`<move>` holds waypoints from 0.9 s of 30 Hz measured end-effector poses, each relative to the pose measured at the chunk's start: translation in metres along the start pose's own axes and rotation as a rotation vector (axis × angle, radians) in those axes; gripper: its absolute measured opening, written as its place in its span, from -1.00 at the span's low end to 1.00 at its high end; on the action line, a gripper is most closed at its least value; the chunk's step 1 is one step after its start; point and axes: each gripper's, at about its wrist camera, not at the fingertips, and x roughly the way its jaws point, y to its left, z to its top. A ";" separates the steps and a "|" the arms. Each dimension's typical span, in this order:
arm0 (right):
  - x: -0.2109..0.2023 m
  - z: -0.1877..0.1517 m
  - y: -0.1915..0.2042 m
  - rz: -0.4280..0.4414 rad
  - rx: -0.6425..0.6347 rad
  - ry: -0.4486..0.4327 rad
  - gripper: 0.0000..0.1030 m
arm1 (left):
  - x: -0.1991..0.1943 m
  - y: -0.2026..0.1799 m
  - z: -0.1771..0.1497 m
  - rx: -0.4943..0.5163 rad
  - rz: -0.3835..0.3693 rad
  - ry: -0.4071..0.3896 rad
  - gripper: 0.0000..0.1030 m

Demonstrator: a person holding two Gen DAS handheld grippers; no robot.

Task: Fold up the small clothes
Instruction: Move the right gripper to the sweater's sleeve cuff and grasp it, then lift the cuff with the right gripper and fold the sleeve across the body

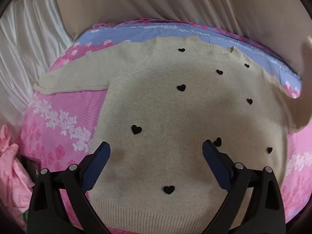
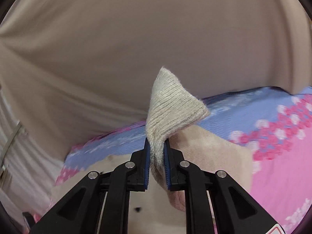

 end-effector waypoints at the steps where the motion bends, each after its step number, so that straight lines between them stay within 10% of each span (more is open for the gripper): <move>1: 0.015 -0.009 0.030 0.039 -0.037 0.037 -0.76 | 0.000 0.005 0.001 -0.018 -0.018 0.000 0.81; 6: 0.122 -0.095 0.148 0.119 -0.148 0.281 -0.76 | -0.001 0.040 0.004 -0.084 -0.061 -0.020 0.81; 13: 0.207 -0.197 0.210 -0.053 -0.345 0.522 -0.63 | 0.005 0.093 -0.001 -0.110 -0.066 -0.035 0.81; 21: 0.212 -0.201 0.220 -0.134 -0.431 0.493 -0.76 | 0.021 0.128 0.006 -0.176 -0.124 -0.018 0.81; 27: 0.140 -0.112 0.171 -0.183 -0.193 0.204 -0.77 | 0.023 0.134 0.015 -0.174 -0.128 -0.047 0.81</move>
